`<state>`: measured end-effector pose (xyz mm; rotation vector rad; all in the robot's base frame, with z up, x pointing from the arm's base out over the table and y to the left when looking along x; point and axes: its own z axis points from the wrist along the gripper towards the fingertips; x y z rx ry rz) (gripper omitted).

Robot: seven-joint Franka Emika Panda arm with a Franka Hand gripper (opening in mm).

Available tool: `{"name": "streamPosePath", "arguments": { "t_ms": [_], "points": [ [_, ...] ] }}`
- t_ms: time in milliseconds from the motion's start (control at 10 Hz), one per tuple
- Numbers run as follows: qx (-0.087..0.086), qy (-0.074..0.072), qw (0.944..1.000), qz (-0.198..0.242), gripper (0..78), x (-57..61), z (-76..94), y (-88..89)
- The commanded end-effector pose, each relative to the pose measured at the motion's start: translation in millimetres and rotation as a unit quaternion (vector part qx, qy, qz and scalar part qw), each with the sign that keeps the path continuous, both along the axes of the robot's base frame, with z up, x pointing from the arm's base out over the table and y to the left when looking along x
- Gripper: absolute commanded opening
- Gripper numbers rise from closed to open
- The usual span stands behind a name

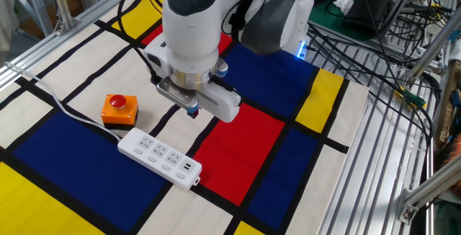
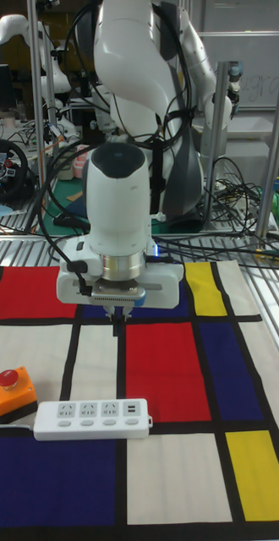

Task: Turn on the power strip by pressing the button

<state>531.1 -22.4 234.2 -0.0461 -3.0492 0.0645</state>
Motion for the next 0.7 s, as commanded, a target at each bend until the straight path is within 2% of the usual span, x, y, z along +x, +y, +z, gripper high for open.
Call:
{"name": "streamPosePath", "arguments": {
  "t_ms": [100,200,500,700],
  "points": [
    [0.016,0.012,0.9998,-0.001,0.0,1.8,3.1,-0.4],
    [0.016,0.012,0.9998,0.001,0.0,1.8,3.1,-0.4],
    [0.013,0.011,0.9998,0.007,0.0,12.0,-6.1,0.8],
    [0.016,0.01,0.9997,0.016,0.0,17.7,-15.0,-7.3]
  ]
}}
